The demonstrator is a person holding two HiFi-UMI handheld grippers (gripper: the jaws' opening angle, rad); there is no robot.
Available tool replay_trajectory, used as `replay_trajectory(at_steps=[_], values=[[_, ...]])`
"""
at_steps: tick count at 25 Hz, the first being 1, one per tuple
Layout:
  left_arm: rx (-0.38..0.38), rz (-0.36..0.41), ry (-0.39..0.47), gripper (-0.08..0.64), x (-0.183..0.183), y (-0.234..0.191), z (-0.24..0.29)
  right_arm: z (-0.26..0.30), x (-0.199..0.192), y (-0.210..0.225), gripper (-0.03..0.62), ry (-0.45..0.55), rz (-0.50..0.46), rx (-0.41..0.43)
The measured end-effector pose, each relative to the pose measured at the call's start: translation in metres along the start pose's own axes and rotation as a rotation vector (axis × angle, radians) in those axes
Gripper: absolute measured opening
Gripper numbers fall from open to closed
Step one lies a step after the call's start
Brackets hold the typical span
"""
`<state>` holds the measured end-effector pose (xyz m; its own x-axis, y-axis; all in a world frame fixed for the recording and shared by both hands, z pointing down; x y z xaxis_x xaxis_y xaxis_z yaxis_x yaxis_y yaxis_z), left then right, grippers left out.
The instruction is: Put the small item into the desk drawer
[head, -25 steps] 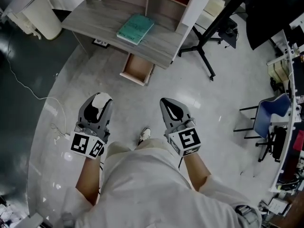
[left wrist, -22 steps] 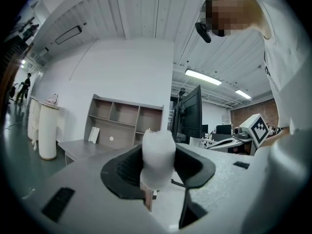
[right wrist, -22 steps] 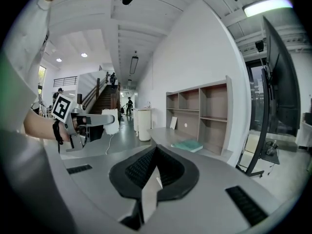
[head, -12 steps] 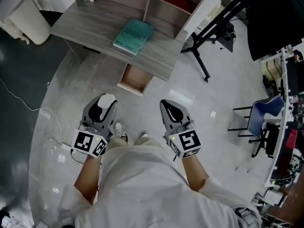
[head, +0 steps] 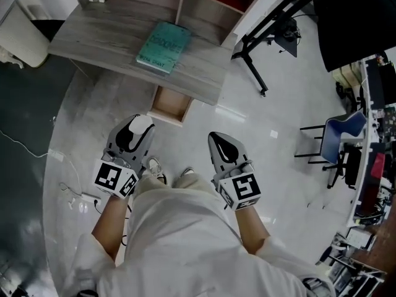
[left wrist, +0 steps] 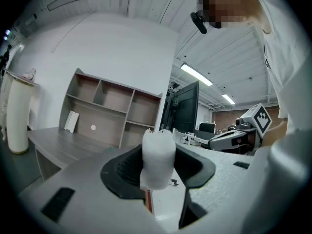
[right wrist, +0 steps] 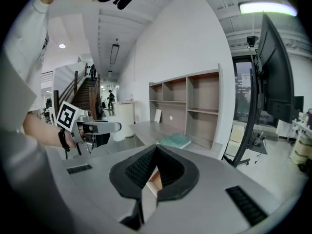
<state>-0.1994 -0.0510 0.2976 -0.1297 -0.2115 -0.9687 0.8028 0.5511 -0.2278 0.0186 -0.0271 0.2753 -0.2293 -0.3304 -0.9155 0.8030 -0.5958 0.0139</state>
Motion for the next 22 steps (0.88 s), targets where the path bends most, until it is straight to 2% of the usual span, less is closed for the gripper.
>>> replay_trajectory(at_steps=[5, 10, 15, 22], values=[[-0.013, -0.008, -0.078, 0.183, -0.026, 0.008, 0.022, -0.009, -0.033, 0.013, -0.003, -0.051, 0.066, -0.010], [-0.024, 0.026, -0.116, 0.183, -0.049, 0.013, 0.051, -0.001, -0.064, 0.029, -0.003, -0.091, 0.099, 0.000], [0.011, 0.025, -0.143, 0.182, -0.078, 0.008, 0.068, 0.018, -0.084, 0.038, -0.003, -0.084, 0.100, 0.032], [0.005, 0.058, -0.191, 0.182, -0.118, 0.008, 0.078, 0.035, -0.110, 0.046, -0.003, -0.065, 0.094, 0.071]])
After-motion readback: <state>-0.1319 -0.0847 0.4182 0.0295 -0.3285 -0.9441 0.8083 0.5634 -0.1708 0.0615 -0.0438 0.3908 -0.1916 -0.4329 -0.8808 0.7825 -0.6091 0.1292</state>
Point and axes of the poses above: the fingertips, and each gripper's own axes: z forward along the fingers, y to its right, x out of its top, the point moved 5 cm from there along -z, backward along the fingers, and after that the axes turned 2 degrees about x, right-handed, at the moved point
